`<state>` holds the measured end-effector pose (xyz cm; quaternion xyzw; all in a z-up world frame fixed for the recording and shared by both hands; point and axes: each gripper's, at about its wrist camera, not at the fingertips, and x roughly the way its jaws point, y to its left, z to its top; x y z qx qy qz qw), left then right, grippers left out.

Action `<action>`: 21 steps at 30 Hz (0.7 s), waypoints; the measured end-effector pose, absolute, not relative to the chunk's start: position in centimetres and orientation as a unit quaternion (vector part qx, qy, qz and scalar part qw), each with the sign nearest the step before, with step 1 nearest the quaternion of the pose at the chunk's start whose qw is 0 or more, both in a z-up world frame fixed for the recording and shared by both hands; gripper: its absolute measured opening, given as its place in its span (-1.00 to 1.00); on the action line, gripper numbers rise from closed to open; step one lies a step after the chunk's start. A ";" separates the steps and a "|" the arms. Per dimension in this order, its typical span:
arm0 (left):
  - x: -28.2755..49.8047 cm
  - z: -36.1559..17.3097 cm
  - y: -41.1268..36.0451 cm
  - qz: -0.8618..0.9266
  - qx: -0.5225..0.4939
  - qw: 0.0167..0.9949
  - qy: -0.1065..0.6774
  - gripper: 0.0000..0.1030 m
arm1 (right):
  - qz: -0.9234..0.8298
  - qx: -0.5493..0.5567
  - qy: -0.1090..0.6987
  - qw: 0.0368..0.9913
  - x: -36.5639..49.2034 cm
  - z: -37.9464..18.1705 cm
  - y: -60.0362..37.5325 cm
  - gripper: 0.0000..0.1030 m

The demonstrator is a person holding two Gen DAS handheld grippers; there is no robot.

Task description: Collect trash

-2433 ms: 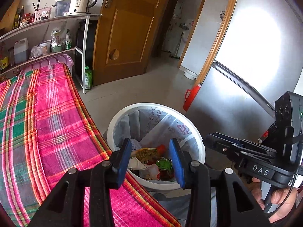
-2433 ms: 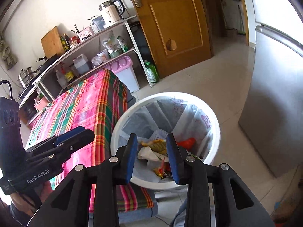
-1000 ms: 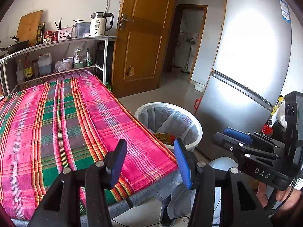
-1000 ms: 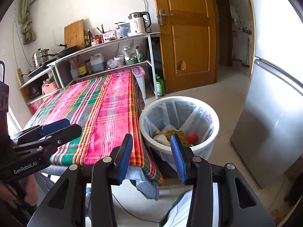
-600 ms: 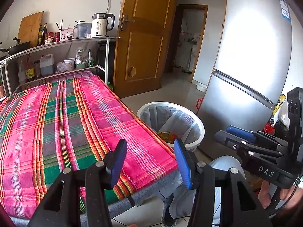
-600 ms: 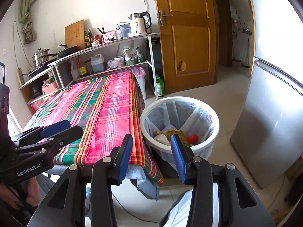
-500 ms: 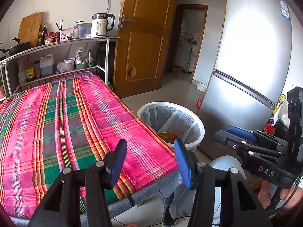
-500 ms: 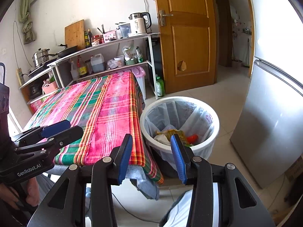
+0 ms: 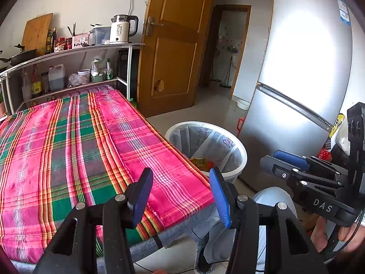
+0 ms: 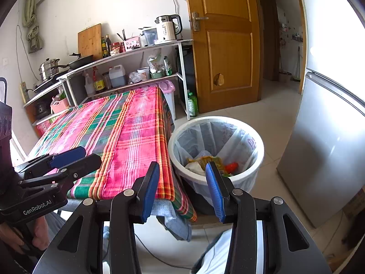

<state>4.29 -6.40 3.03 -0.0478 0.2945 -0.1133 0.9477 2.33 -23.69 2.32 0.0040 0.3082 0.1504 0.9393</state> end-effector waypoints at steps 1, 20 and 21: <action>4.3 3.0 -6.4 -0.113 -0.048 0.948 0.295 0.04 | 0.151 0.004 0.308 0.939 2.3 2.3 -23.7 -0.16; 4.3 2.9 -6.5 -0.112 -0.045 0.947 0.297 0.04 | 0.151 0.006 0.312 0.938 2.3 2.2 -23.7 -0.16; 4.3 2.9 -6.5 -0.111 -0.044 0.947 0.297 0.04 | 0.152 0.006 0.311 0.938 2.3 2.2 -23.8 -0.16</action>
